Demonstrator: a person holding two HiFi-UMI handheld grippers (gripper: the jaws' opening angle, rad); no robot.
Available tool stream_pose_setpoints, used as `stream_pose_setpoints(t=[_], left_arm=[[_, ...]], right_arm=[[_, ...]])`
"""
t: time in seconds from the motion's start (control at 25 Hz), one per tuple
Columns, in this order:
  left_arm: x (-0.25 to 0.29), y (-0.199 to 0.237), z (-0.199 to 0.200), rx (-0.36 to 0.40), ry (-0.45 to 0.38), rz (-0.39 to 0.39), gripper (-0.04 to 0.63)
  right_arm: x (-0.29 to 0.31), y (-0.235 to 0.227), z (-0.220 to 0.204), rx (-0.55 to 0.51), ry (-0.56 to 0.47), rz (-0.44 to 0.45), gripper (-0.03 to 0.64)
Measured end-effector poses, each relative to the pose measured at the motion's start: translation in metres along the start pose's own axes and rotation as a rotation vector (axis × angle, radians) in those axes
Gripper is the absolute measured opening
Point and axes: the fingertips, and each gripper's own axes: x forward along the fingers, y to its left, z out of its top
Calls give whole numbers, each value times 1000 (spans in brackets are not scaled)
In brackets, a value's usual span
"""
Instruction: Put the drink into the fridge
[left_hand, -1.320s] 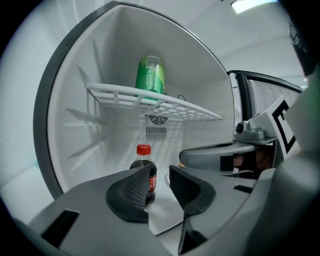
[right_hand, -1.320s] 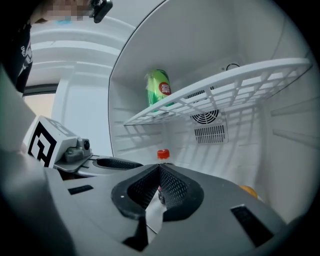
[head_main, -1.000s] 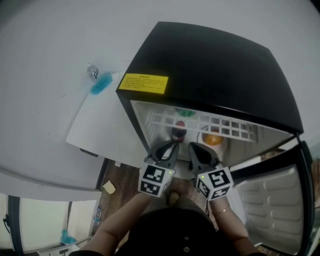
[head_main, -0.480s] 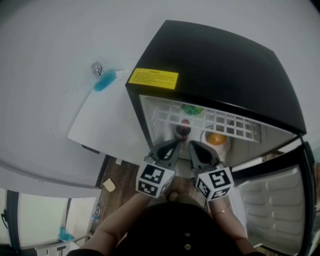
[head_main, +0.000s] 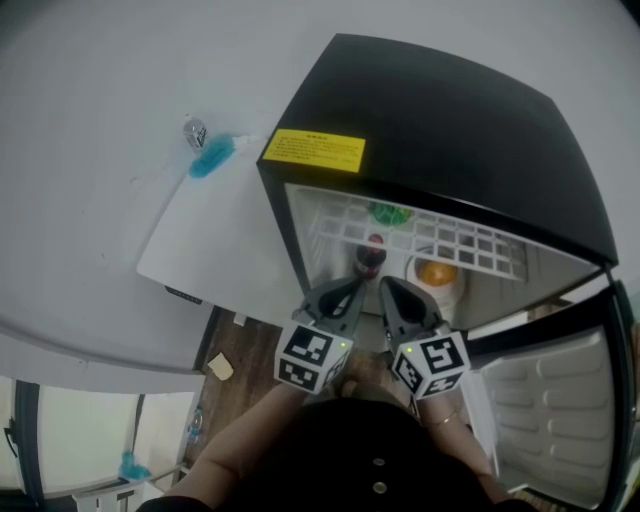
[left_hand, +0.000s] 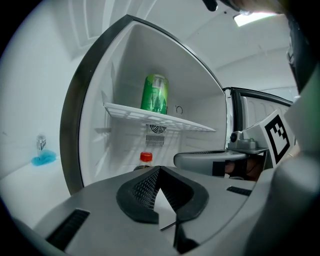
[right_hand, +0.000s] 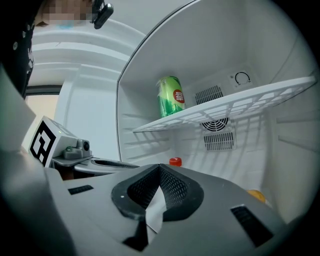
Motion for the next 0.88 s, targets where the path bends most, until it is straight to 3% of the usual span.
stream_pose_setpoints(t=[0.88], left_arm=[[2, -5, -5, -8, 11, -24, 6]], right_arm=[[-7, 0, -9, -16, 30, -8, 8]])
